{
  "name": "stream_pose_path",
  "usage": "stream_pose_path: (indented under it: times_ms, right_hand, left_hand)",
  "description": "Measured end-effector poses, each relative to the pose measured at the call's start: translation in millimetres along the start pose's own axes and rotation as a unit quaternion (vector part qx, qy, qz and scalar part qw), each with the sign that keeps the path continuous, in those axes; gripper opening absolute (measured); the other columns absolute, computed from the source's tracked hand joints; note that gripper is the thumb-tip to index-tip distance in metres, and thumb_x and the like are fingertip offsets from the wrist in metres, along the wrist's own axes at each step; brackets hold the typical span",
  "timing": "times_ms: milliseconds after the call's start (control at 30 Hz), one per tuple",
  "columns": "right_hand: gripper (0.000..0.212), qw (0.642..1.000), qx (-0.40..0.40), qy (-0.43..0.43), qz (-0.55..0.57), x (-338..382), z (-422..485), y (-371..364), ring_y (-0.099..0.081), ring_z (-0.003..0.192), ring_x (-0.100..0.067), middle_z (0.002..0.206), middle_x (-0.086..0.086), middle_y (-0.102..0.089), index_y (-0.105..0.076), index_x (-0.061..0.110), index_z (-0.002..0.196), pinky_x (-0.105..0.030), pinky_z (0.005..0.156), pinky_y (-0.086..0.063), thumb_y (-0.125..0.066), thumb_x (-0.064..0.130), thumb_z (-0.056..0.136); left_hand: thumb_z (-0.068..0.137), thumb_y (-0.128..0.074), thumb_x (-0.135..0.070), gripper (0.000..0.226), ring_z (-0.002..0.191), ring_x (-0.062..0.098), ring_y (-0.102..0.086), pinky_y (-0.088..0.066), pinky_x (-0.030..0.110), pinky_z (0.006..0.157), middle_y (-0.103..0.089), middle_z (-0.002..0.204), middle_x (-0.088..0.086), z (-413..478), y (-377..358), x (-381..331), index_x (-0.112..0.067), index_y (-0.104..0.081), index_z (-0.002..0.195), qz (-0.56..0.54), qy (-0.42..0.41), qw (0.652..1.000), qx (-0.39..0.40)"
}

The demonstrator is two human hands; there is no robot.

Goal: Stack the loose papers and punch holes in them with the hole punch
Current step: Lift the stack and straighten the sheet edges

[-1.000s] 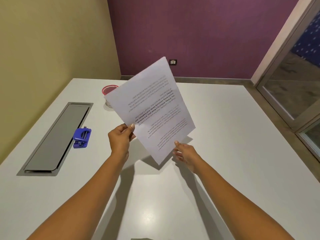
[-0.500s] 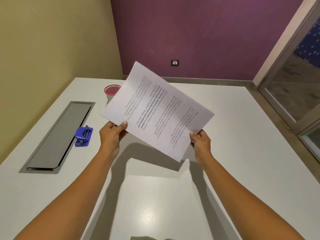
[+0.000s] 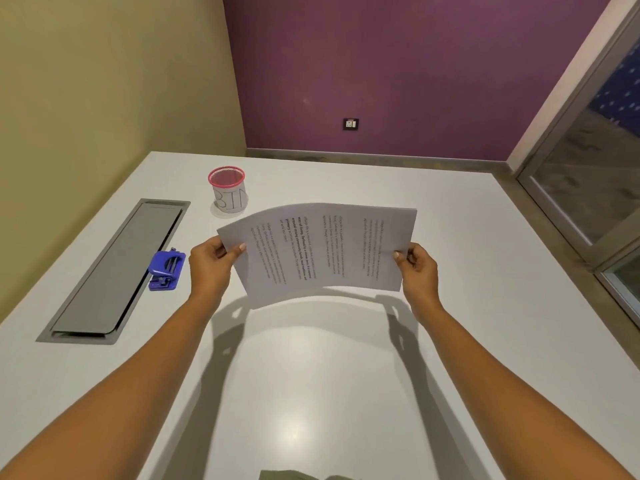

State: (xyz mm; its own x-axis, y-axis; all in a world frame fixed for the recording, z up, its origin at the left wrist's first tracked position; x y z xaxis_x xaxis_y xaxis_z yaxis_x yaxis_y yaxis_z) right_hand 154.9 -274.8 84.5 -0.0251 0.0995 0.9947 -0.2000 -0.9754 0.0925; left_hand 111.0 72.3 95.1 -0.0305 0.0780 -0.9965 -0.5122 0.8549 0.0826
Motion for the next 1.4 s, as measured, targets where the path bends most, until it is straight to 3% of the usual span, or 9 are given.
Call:
stream_pose_path:
  times_ms: [167, 367, 733, 833, 933, 1167, 1300, 1400]
  right_hand:
    - [0.012, 1.0, 0.0, -0.012, 0.003, -9.0, -0.3, -0.7, -0.06, 0.083, -0.003, 0.092, 0.006, -0.063, -0.057, 0.021, 0.09, -0.004, 0.058, -0.047, -0.052, 0.01, 0.093]
    - [0.015, 0.998, 0.019, -0.048, -0.028, -34.2, -4.7, 0.8, -0.06, 0.093, -0.015, 0.1, 0.0, -0.064, -0.06, 0.013, 0.101, -0.014, 0.075, -0.045, -0.054, 0.005, 0.09]
    - [0.017, 0.999, -0.006, -0.038, -0.023, -24.9, -0.5, 2.4, -0.06, 0.087, -0.008, 0.102, 0.0, -0.063, -0.059, 0.011, 0.108, -0.009, 0.063, -0.047, -0.052, 0.008, 0.092]
    - [0.02, 0.999, -0.011, -0.041, -0.033, -26.0, -0.4, 3.9, -0.059, 0.091, -0.014, 0.105, -0.001, -0.063, -0.058, 0.009, 0.111, -0.012, 0.071, -0.047, -0.053, 0.008, 0.091]
    - [0.026, 0.997, -0.014, -0.045, -0.06, -29.1, -2.9, 5.1, -0.056, 0.099, -0.015, 0.108, 0.002, -0.06, -0.056, 0.009, 0.116, -0.025, 0.086, -0.047, -0.057, 0.009, 0.089]
    - [0.038, 0.99, -0.079, -0.055, -0.102, -38.6, -9.2, 14.7, -0.054, 0.114, -0.019, 0.122, -0.008, -0.058, -0.05, 0.008, 0.122, -0.024, 0.091, -0.041, -0.061, 0.006, 0.086]
    - [0.034, 0.985, -0.06, -0.119, -0.106, -54.0, -18.7, 10.8, -0.057, 0.099, -0.024, 0.12, -0.015, -0.058, -0.051, 0.007, 0.119, -0.037, 0.088, -0.047, -0.061, 0.009, 0.087]
    - [0.028, 0.977, -0.011, -0.169, -0.127, -62.2, -28.6, -0.4, -0.055, 0.093, -0.022, 0.113, -0.013, -0.061, -0.056, 0.007, 0.114, -0.039, 0.088, -0.049, -0.061, 0.014, 0.087]
  left_hand:
    - [0.081, -0.065, -0.006, 0.023, 0.08, 0.007, -0.064, -0.047, 0.017, 0.07, -0.067, 0.094, -0.004, -0.4, -0.4, -1.7, -0.018, -0.064, 0.102, -0.001, -0.017, 1.0, -0.002]
    - [0.081, -0.064, -0.001, 0.029, 0.091, 0.02, -0.061, -0.046, 0.028, 0.08, -0.065, 0.103, 0.005, -10.8, -4.9, 30.9, -0.004, -0.063, 0.11, 0.043, 0.033, 0.998, 0.038]
    - [0.083, -0.062, -0.001, 0.028, 0.086, 0.013, -0.062, -0.044, 0.016, 0.074, -0.065, 0.099, -0.002, -10.5, -5.7, 26.3, -0.011, -0.064, 0.109, 0.034, 0.012, 0.999, 0.033]
    - [0.082, -0.063, -0.002, 0.026, 0.089, 0.016, -0.062, -0.045, 0.019, 0.076, -0.066, 0.099, -0.001, -13.0, -5.1, 27.6, -0.016, -0.063, 0.104, 0.03, 0.012, 0.999, 0.037]
    - [0.081, -0.064, -0.003, 0.025, 0.09, 0.016, -0.062, -0.045, 0.02, 0.075, -0.065, 0.1, -0.001, -18.3, -4.8, 33.8, -0.015, -0.064, 0.104, 0.04, 0.024, 0.998, 0.045]
    - [0.084, -0.063, -0.005, 0.028, 0.089, 0.019, -0.061, -0.043, 0.022, 0.076, -0.064, 0.1, 0.0, -21.4, -6.5, 35.8, -0.002, -0.064, 0.111, 0.075, 0.035, 0.996, 0.039]
    - [0.084, -0.062, -0.004, 0.029, 0.087, 0.02, -0.063, -0.049, 0.026, 0.076, -0.066, 0.1, 0.002, -23.7, -8.8, 34.7, -0.003, -0.063, 0.112, 0.053, 0.041, 0.997, 0.039]
    - [0.085, -0.061, -0.005, 0.029, 0.081, 0.02, -0.065, -0.05, 0.022, 0.066, -0.067, 0.099, 0.004, -25.6, -9.9, 35.1, -0.004, -0.063, 0.113, 0.034, 0.054, 0.997, 0.03]
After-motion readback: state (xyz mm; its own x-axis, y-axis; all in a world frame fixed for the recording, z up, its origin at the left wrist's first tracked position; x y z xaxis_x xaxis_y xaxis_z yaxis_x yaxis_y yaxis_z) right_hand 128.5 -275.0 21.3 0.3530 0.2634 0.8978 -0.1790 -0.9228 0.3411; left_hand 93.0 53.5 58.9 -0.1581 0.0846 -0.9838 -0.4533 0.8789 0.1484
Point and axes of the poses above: each hand's wrist, its own z-axis towards the middle knuckle, its own y-axis out of the back of the hand, x = y × z, the point moved 6 cm from there along z, towards the middle knuckle
